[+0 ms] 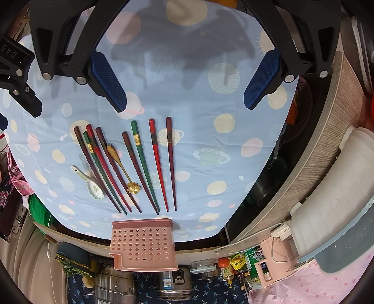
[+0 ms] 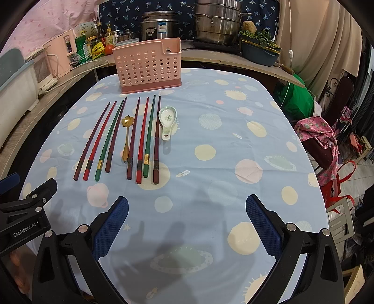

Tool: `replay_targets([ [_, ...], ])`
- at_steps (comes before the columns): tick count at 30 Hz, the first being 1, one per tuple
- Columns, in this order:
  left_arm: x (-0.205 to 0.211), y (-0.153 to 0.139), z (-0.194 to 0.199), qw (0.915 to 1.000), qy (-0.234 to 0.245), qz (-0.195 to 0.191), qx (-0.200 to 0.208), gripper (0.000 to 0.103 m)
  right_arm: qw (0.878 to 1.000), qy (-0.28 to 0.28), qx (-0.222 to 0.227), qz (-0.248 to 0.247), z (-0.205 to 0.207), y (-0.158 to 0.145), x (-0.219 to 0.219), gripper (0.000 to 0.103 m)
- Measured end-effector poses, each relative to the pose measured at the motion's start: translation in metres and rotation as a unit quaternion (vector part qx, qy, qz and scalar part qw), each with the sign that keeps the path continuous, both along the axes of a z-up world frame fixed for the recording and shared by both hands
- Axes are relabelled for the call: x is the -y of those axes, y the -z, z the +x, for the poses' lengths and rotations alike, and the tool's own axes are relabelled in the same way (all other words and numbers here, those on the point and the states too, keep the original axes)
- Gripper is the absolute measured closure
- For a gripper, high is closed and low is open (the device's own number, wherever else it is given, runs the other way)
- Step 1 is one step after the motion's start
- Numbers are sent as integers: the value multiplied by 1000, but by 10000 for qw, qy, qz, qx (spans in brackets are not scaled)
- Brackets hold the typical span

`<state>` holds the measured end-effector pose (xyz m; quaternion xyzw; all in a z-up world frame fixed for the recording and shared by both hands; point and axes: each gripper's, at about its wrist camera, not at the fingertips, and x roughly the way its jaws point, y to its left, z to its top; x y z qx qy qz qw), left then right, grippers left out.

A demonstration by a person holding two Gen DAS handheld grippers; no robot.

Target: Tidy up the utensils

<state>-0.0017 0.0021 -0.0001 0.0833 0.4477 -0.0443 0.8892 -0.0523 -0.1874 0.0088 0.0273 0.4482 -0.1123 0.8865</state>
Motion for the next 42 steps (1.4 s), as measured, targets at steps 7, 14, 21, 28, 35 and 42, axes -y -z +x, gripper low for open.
replay_targets([
  [7,0,0,0,10000,-4,-1,-2,7,10000,3,0,2,0,0,0,7],
  [14,0,0,0,10000,-2,-4,-3,7,10000,1,-1,3,0,0,0,7],
  [21,0,0,0,10000,0,-1,0,7,10000,1,-2,6,0,0,0,7],
  [28,0,0,0,10000,-1,0,3,7,10000,3,-4,12,0,0,1,7],
  [35,-3,1,3,10000,-39,-53,-23,7,10000,20,1,23,2,3,0,7],
  [42,-23,11,31,9993,-295,-208,-50,7,9999,93,19,65,11,7,9,7],
])
